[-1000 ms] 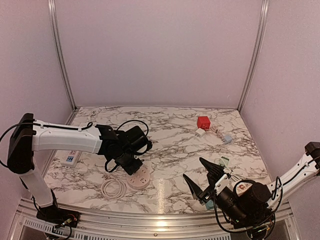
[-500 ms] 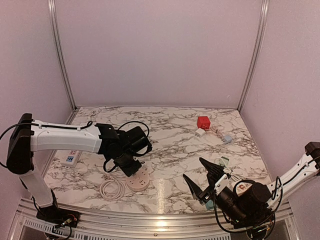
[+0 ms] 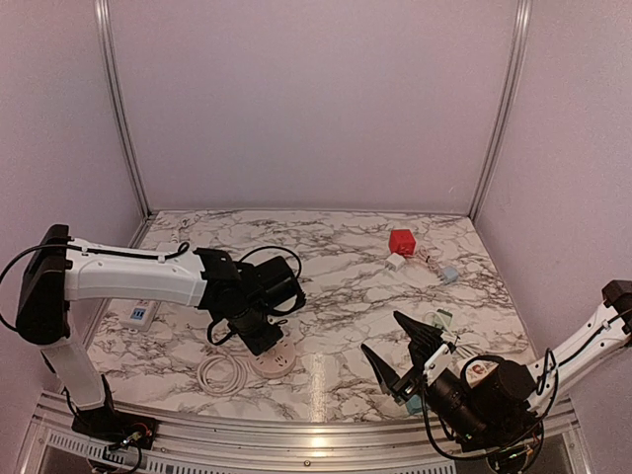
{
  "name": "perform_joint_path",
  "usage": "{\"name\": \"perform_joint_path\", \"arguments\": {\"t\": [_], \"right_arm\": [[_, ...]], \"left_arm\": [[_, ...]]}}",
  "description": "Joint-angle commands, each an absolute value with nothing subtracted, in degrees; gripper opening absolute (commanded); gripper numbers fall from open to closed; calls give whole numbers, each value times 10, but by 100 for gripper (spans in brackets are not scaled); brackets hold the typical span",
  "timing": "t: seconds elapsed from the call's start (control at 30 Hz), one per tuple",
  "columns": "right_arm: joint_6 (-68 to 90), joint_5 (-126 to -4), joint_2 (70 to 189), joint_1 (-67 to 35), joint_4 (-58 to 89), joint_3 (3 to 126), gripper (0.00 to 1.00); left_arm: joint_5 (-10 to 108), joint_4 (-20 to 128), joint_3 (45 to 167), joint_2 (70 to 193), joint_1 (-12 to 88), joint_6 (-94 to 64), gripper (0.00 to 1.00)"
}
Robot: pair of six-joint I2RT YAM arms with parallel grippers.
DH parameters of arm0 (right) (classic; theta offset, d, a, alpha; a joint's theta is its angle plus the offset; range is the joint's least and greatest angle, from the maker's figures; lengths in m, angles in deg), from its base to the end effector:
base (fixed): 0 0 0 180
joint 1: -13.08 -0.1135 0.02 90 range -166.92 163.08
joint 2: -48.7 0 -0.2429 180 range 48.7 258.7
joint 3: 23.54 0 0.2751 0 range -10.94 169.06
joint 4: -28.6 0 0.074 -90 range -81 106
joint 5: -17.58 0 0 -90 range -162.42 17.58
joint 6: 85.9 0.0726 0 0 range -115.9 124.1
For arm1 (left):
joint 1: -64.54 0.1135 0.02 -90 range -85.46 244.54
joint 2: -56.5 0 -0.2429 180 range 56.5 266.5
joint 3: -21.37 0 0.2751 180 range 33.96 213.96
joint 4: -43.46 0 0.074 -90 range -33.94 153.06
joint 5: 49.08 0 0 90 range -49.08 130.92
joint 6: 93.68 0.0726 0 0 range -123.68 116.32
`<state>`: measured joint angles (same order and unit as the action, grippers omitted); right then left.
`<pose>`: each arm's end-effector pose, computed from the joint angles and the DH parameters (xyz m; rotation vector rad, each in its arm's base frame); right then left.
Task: Insert the plug
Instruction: Insert the plug into the socket slot.
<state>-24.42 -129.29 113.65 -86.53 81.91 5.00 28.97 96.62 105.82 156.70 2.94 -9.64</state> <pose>0.0187 0.2540 0.2033 -0.6662 1.2572 0.3948 0.1939 -0.3271 0.1426 1.2231 2.4315 -0.0449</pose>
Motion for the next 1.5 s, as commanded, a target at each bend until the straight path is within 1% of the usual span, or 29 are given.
{"name": "perform_joint_path", "arguments": {"t": [0.0,0.47,0.8,1.0,1.37,1.47], "right_arm": [[-244,-1289,1138,-862,818,70,65],[-245,-1289,1138,-862,817,70,65],[-246,-1289,1142,-863,816,71,65],[-245,-1288,1143,-862,816,72,65],[-247,-1289,1146,-863,818,72,65],[-248,-1290,1146,-862,818,72,65]], "left_arm": [[298,980,1068,1586,27,-89,24],[322,989,1058,1655,27,-71,24],[392,997,1076,1738,28,-39,20],[439,972,1055,1770,28,-24,18],[457,986,1069,1854,24,-21,18],[455,980,1065,1863,22,-23,20]]}}
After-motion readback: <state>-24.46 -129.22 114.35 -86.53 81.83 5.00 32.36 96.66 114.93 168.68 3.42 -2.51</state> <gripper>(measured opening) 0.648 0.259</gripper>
